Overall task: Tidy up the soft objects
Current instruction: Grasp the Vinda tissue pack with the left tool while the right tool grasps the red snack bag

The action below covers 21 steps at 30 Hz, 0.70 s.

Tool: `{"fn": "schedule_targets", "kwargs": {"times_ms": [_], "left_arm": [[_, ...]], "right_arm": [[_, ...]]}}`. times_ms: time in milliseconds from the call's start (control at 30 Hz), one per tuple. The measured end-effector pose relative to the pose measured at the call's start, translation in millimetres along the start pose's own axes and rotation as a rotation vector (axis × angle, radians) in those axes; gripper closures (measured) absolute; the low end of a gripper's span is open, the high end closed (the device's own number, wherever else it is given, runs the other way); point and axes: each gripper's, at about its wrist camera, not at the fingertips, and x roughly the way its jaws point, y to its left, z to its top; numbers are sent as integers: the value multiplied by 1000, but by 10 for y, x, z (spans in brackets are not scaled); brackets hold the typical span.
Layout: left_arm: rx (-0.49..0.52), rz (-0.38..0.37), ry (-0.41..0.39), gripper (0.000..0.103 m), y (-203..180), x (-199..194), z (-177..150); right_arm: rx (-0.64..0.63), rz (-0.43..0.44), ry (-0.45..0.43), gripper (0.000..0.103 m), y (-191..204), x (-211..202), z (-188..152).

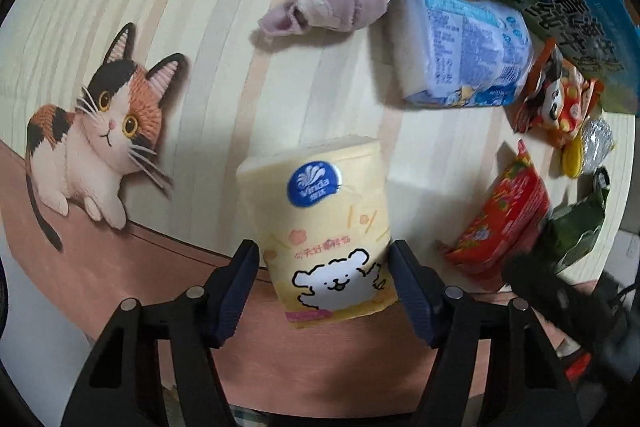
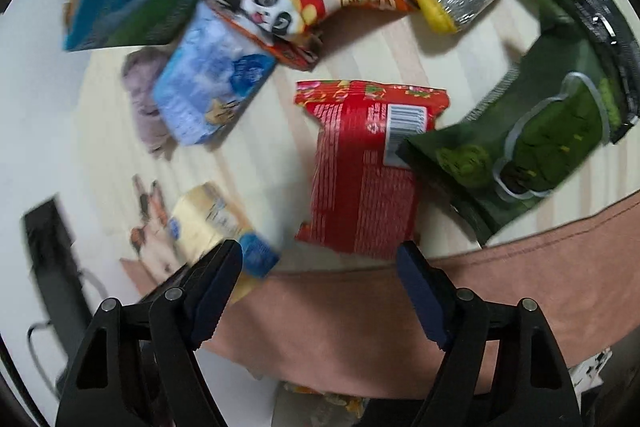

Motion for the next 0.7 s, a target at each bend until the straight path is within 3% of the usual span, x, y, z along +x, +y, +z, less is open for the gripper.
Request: {"fn": "schedule_targets", "kwargs": {"times_ms": [100,167,300,367,500,633,667,700], "left_arm": [[-4,-47,18,36,12,91,21],[-14,-40,26,36,34,177,79],[-3,-18,42,38,6,411,89],[2,-12,31,40,-16,486,21],[43,8,11,42,-137,555,-215],[107,44,14,42,-277,673,-568],[117,54,11,42,-311,729,-639],[123,64,8,41,-336,774,-680]], "right_arm": [[15,-55,-15,21,95,114,9],[-16,-91,-33,26,202,162,-25],[-92,-214,-42,57,322,227,-120],[-128,-209,-28,61,280,221,-203],[-191,-242,47,86,148,284,-467],[-246,-280,130,86,-27,367,-817],[-260,-283,109,85,-33,345,-872],[-294,-295,68,78,-4,297,-928]]}}
